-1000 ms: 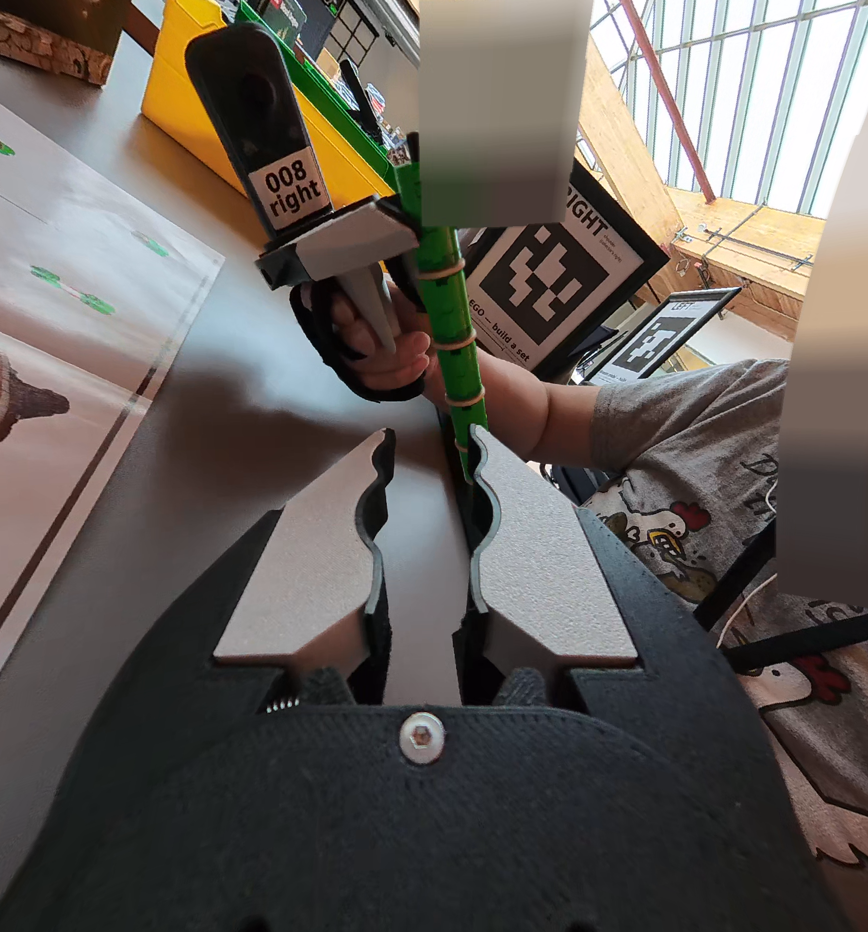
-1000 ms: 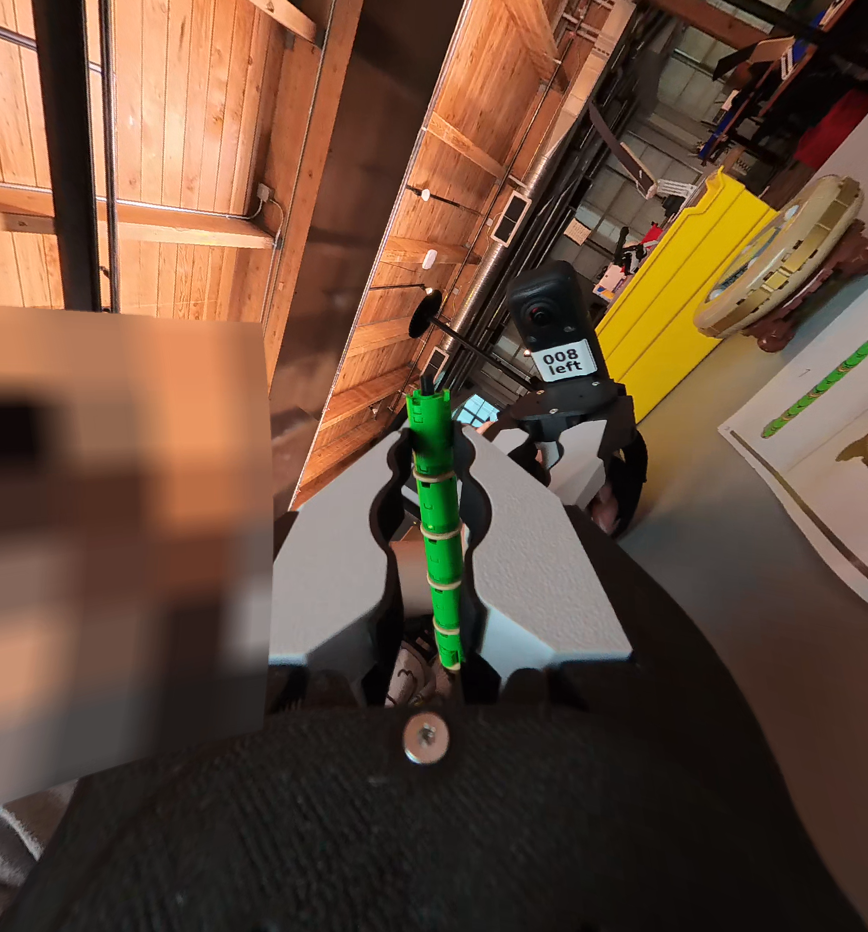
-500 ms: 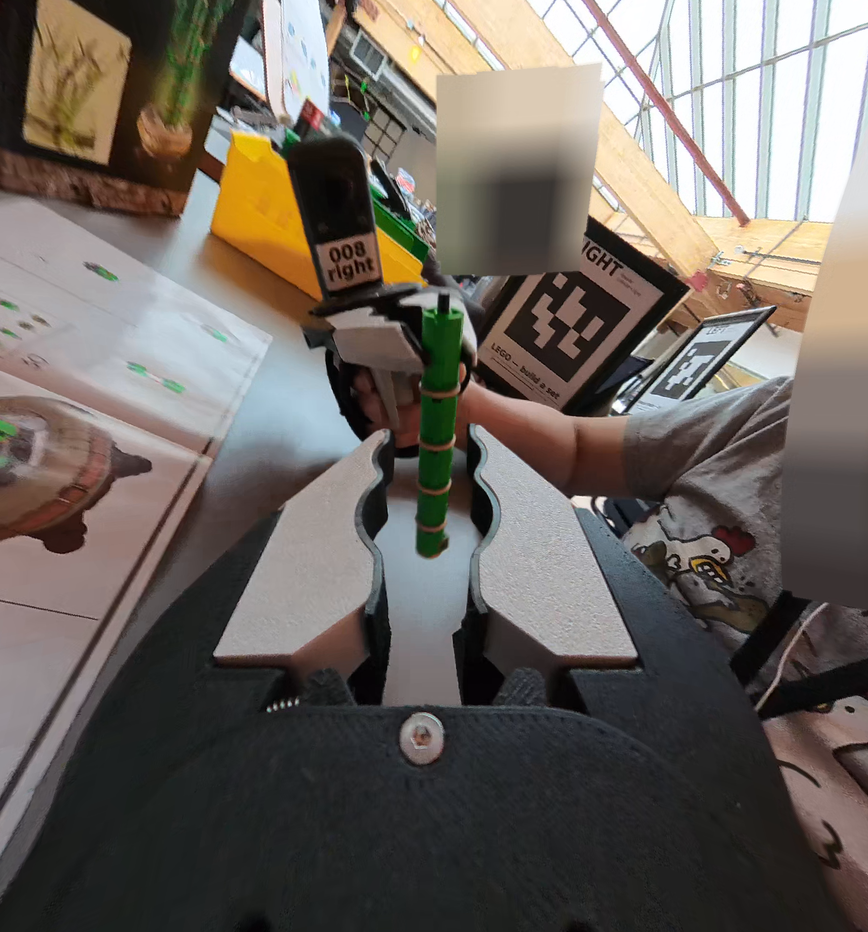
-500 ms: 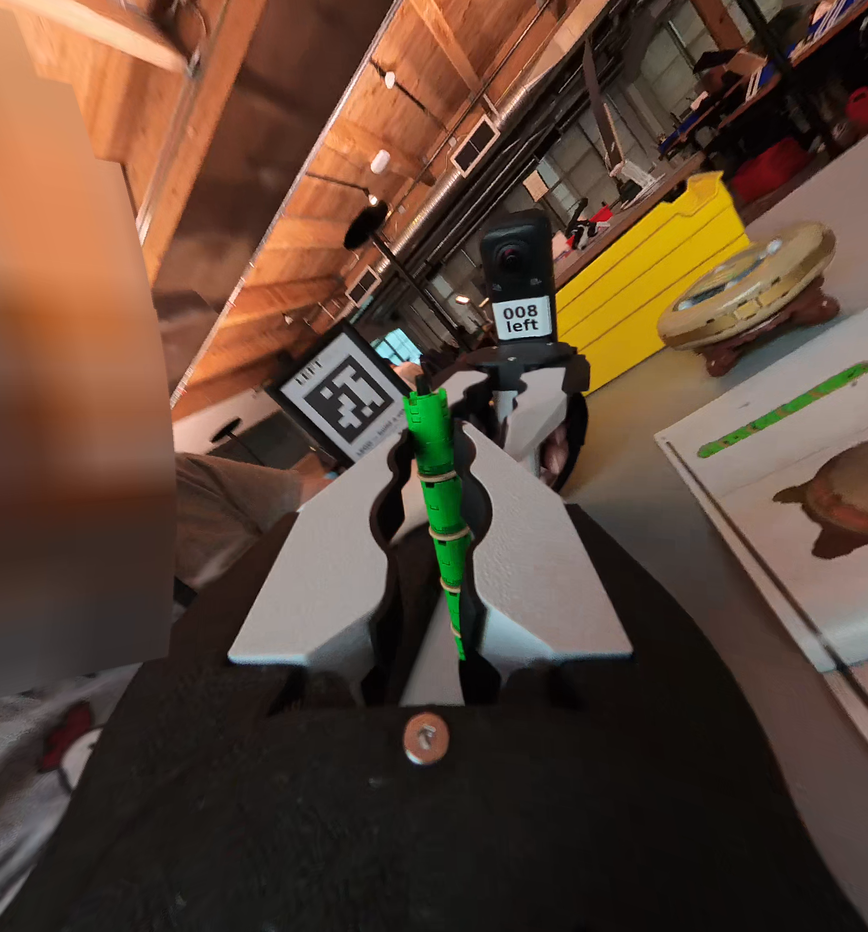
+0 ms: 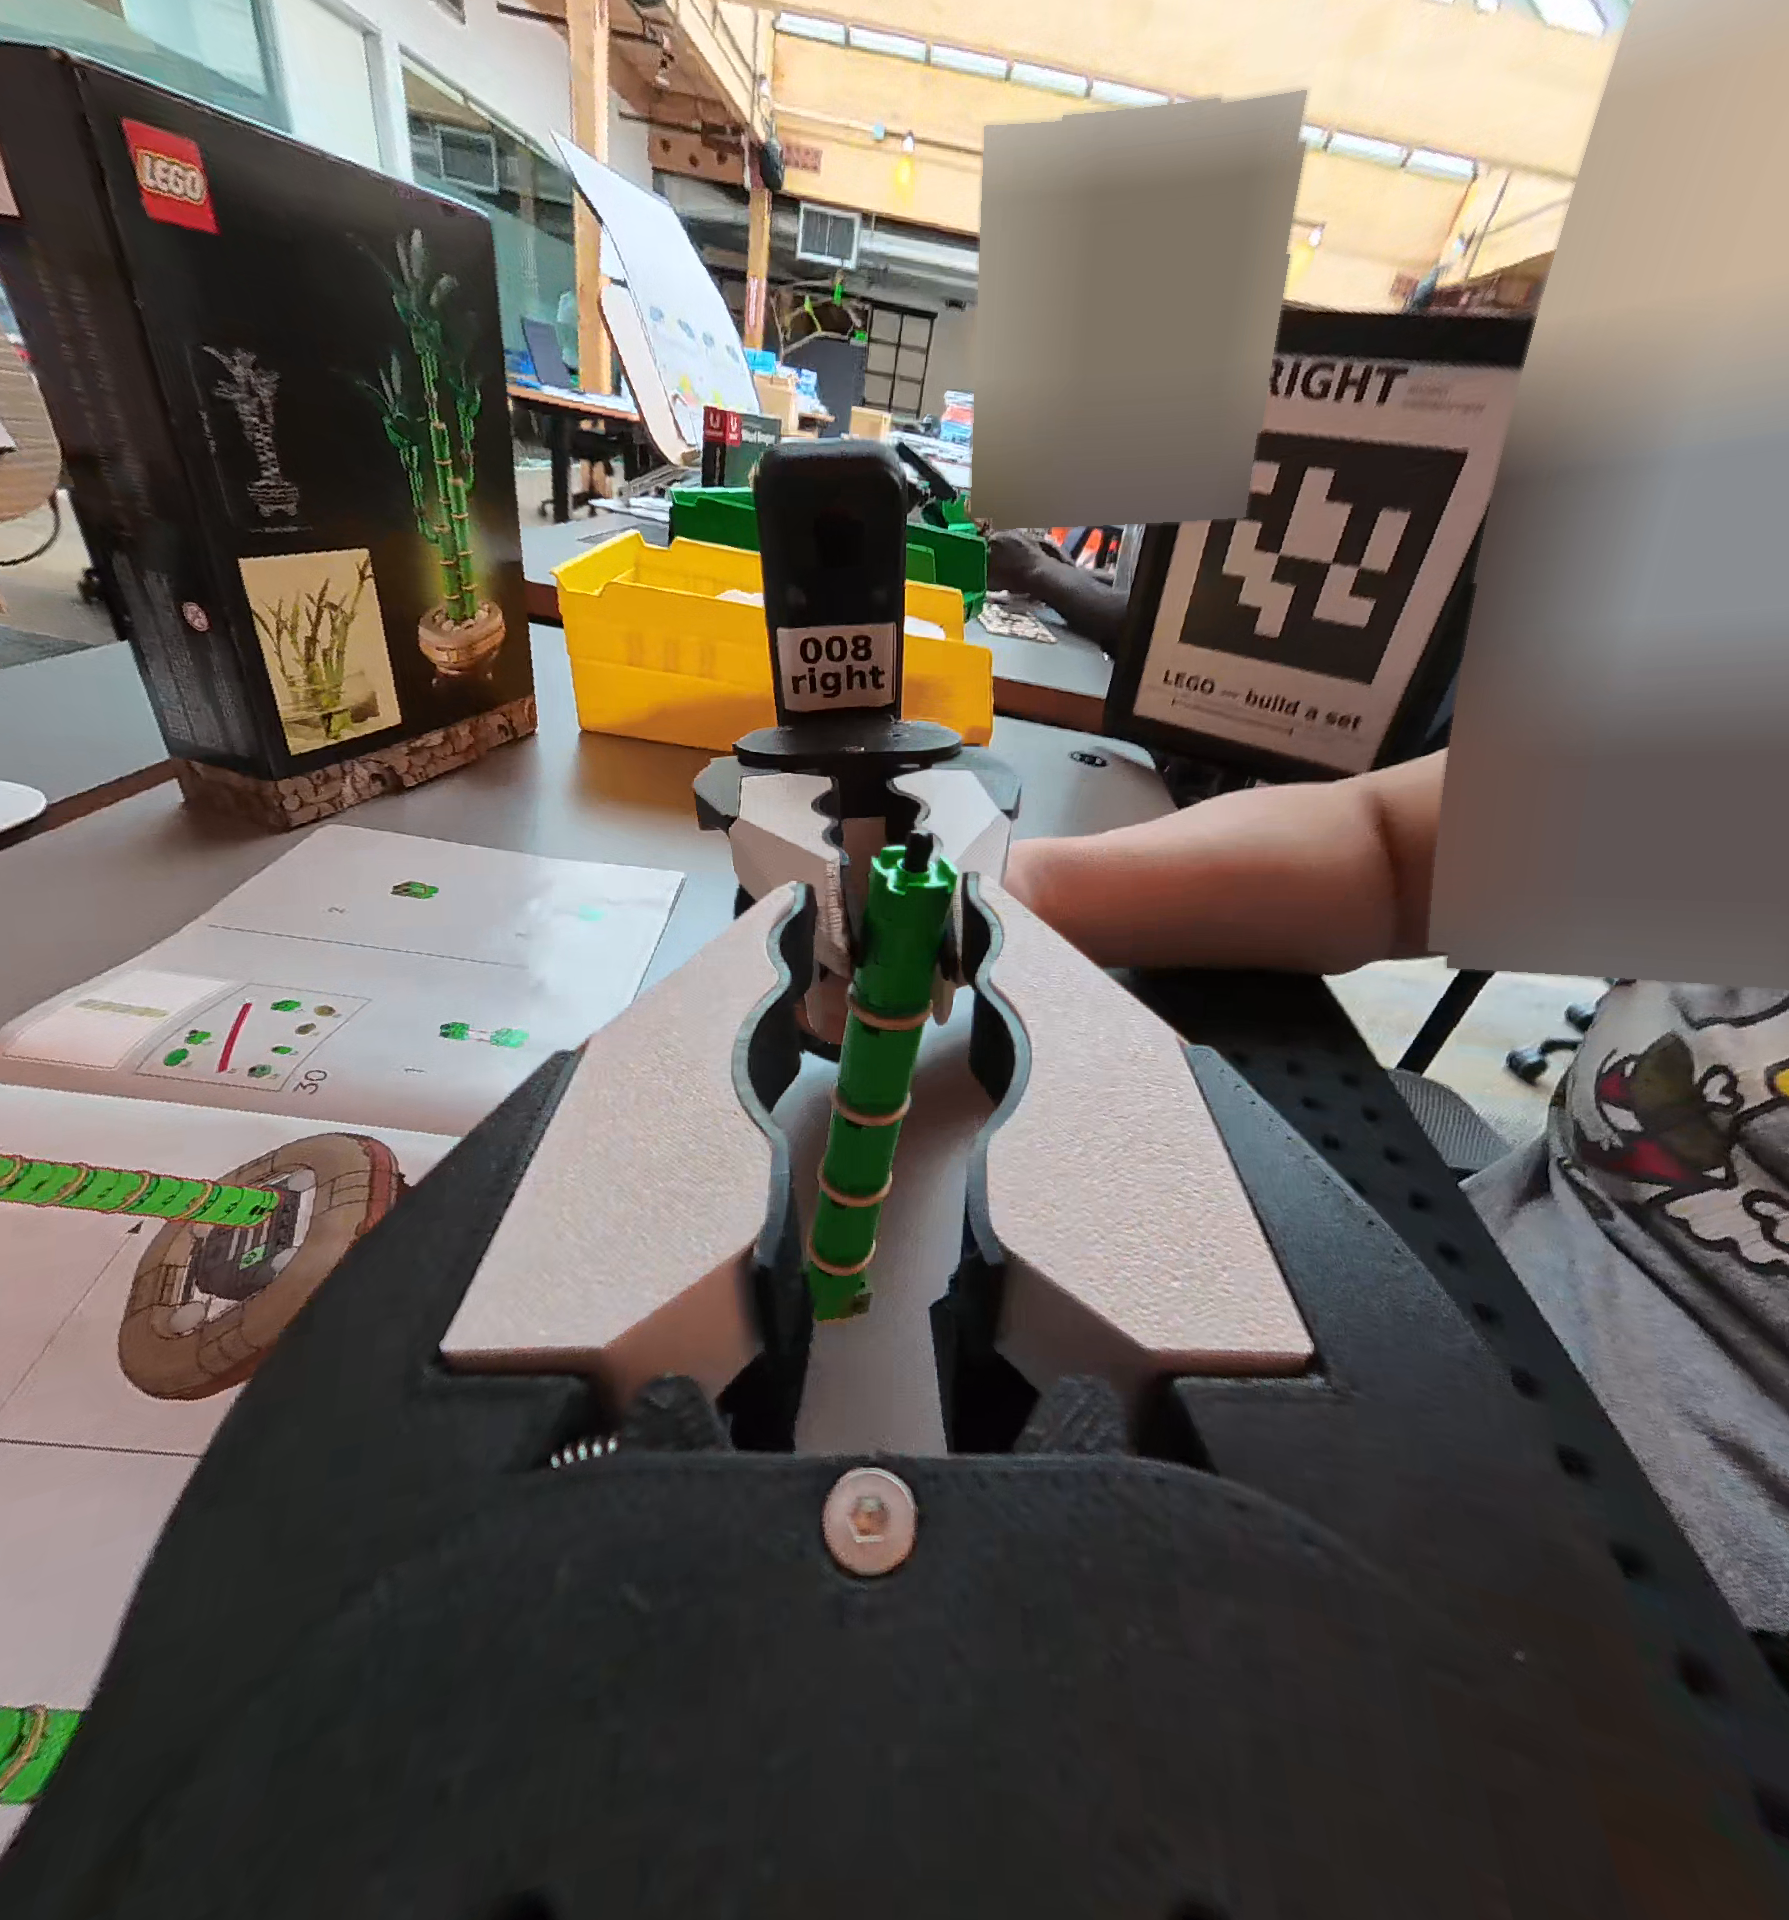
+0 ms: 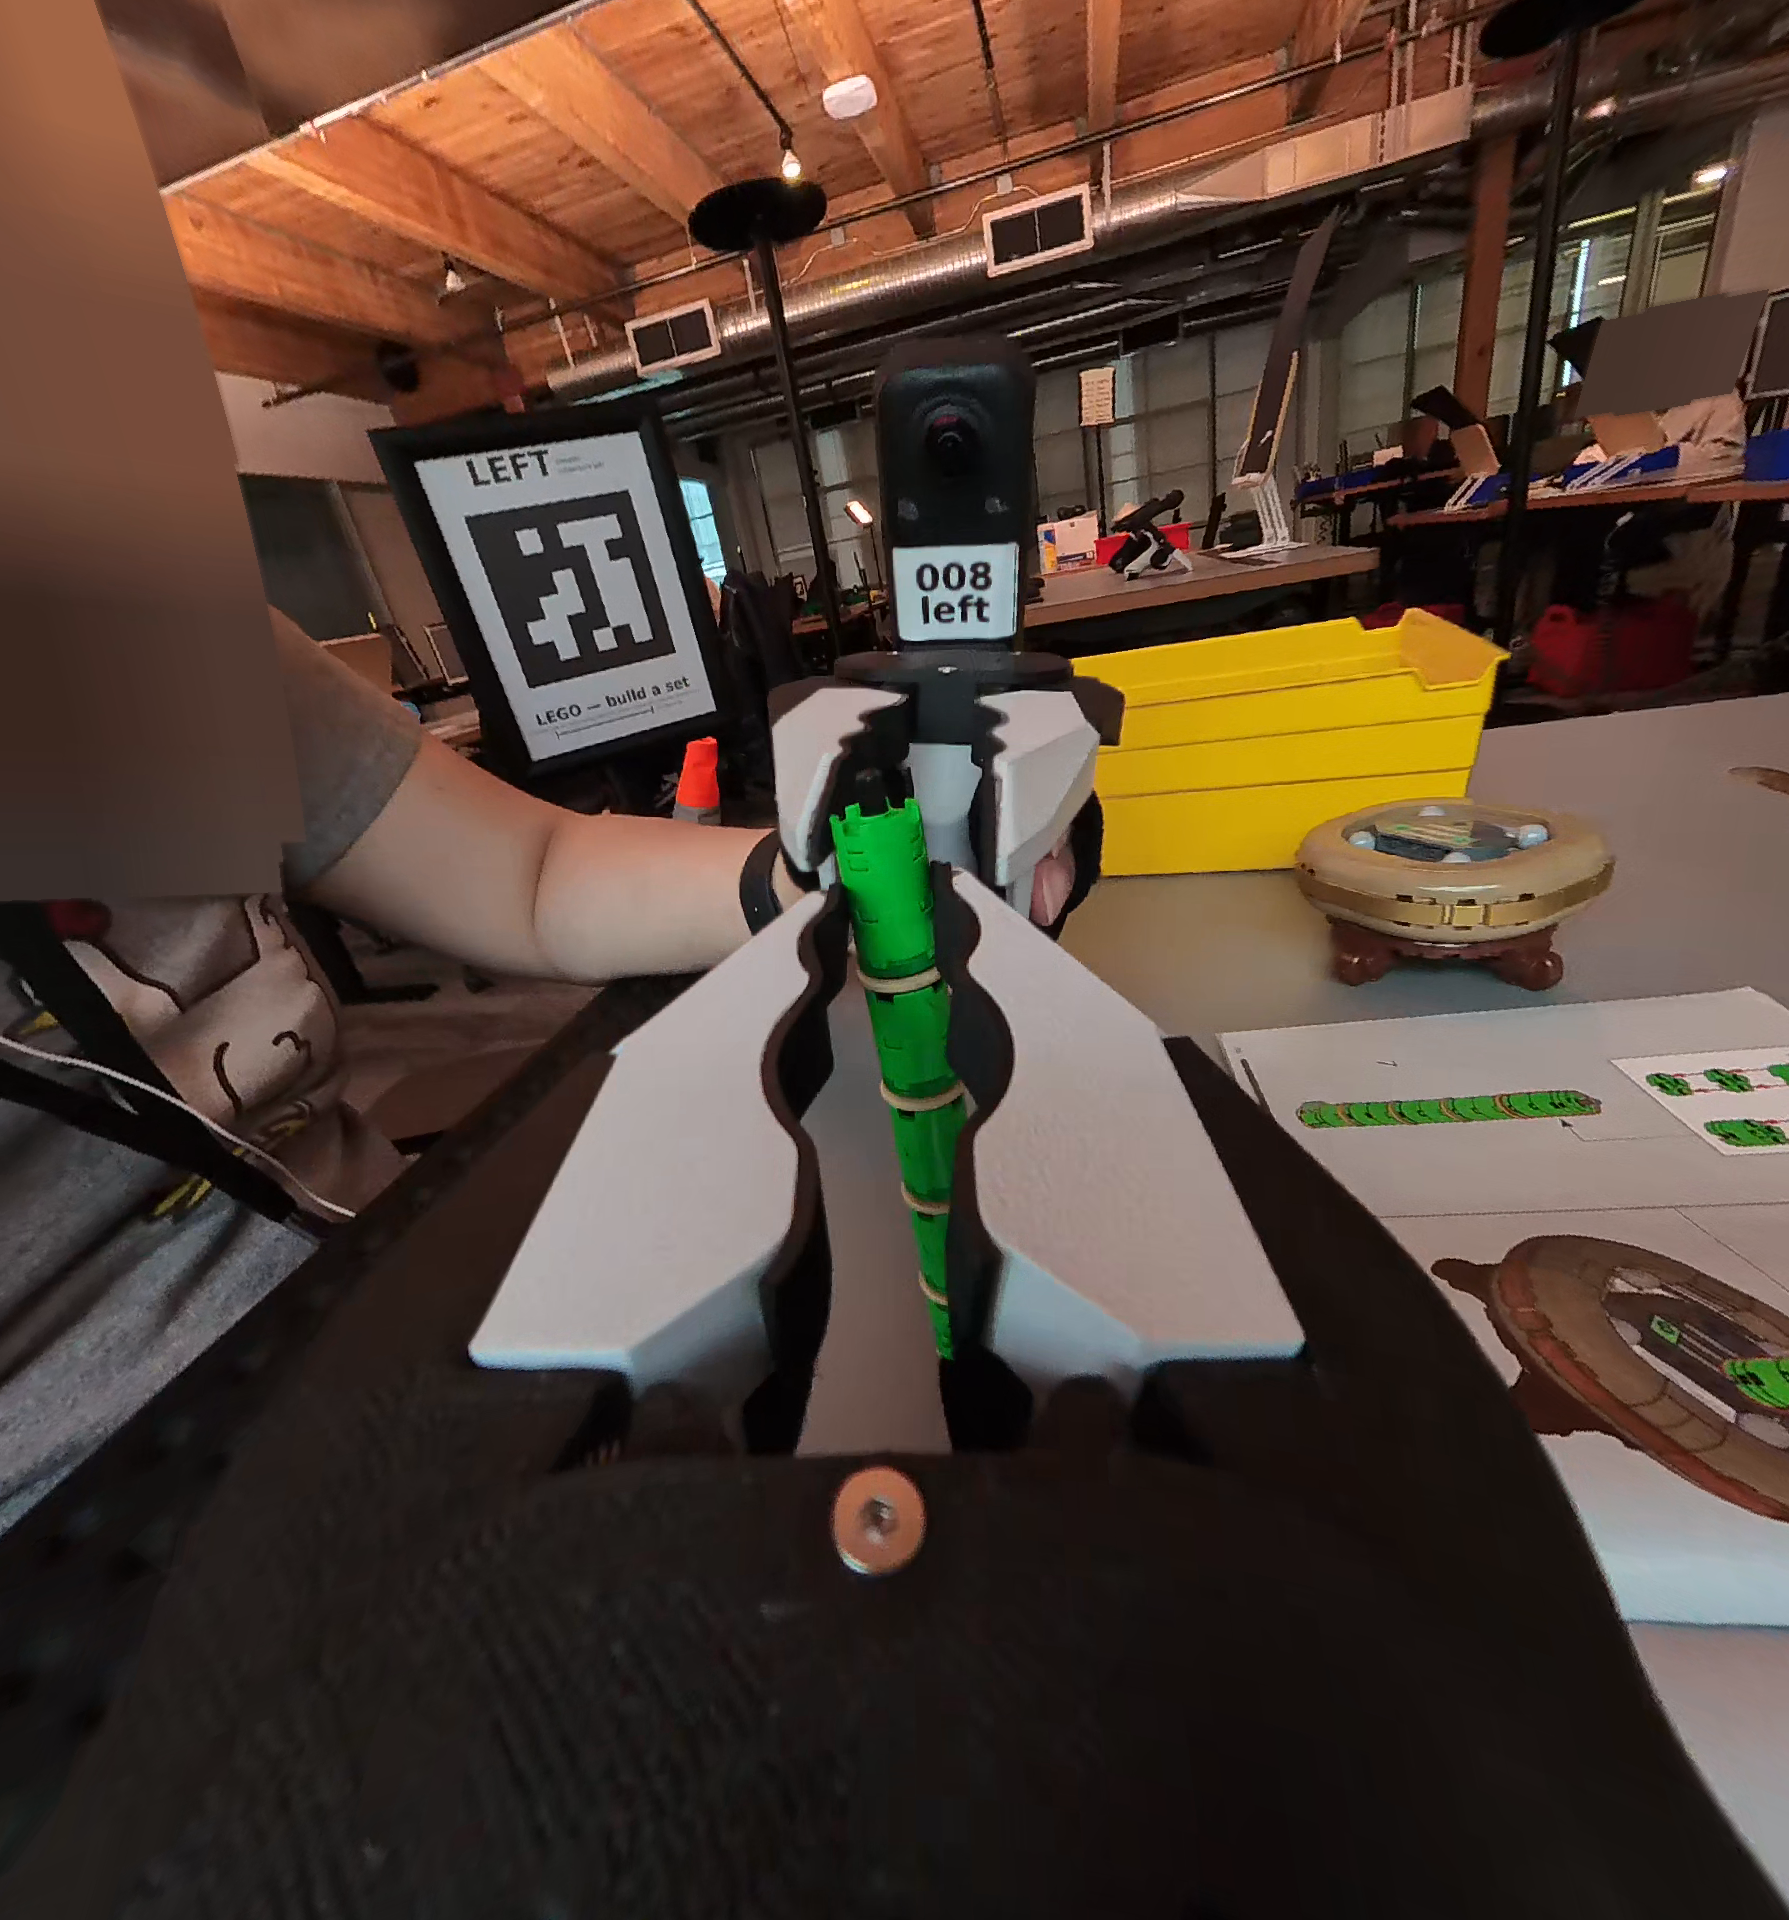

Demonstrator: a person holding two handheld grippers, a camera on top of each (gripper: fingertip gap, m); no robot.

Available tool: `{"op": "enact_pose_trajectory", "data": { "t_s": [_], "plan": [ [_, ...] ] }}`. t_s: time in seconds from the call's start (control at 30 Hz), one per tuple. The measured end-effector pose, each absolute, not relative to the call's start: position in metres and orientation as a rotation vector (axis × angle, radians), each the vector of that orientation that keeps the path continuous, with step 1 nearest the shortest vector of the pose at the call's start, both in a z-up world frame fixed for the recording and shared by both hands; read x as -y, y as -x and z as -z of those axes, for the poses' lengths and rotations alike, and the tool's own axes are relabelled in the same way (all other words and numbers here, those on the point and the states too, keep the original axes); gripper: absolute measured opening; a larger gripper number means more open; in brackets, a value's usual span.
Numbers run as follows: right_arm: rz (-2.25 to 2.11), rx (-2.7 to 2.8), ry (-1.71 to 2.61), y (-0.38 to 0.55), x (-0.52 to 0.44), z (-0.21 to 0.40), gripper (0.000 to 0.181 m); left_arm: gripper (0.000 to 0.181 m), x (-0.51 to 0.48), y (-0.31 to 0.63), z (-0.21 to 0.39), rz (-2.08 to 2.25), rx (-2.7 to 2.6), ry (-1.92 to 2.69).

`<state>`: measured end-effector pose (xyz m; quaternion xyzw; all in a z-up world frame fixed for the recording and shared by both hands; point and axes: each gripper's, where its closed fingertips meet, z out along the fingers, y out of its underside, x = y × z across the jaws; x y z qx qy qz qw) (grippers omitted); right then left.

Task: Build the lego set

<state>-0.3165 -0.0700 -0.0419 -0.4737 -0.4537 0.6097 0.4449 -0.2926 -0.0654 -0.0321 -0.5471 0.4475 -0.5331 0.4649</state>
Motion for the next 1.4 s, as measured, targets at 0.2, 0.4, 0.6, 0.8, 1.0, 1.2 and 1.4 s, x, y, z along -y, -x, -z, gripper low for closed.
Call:
{"op": "enact_pose_trajectory", "data": {
  "t_s": [0.2,0.4,0.6,0.8,1.0,1.2,1.4],
  "plan": [
    [-1.481,1.155,1.175,0.318,0.070,0.049,0.016,0.022,0.067,0.292,0.038,1.236,-1.146,1.336],
    [-1.448,1.191,1.179,0.320,0.072,0.054,0.016,0.021,0.069,0.294,0.043,1.215,-1.178,1.327],
    [-1.463,1.198,1.203,0.320,0.075,0.054,0.017,0.021,0.073,0.295,0.043,1.165,-1.218,1.295],
    [-1.403,1.243,1.236,0.319,0.077,0.055,0.016,0.020,0.075,0.294,0.043,1.170,-1.228,1.291],
    [-1.422,1.227,1.247,0.318,0.076,0.056,0.016,0.016,0.078,0.297,0.037,1.222,-1.210,1.279],
    [-1.416,1.238,1.235,0.318,0.077,0.056,0.016,0.021,0.080,0.301,0.032,1.222,-1.198,1.259],
    [-1.400,1.242,1.232,0.319,0.078,0.056,0.016,0.016,0.079,0.295,0.040,1.239,-1.201,1.309]
  ]
}}
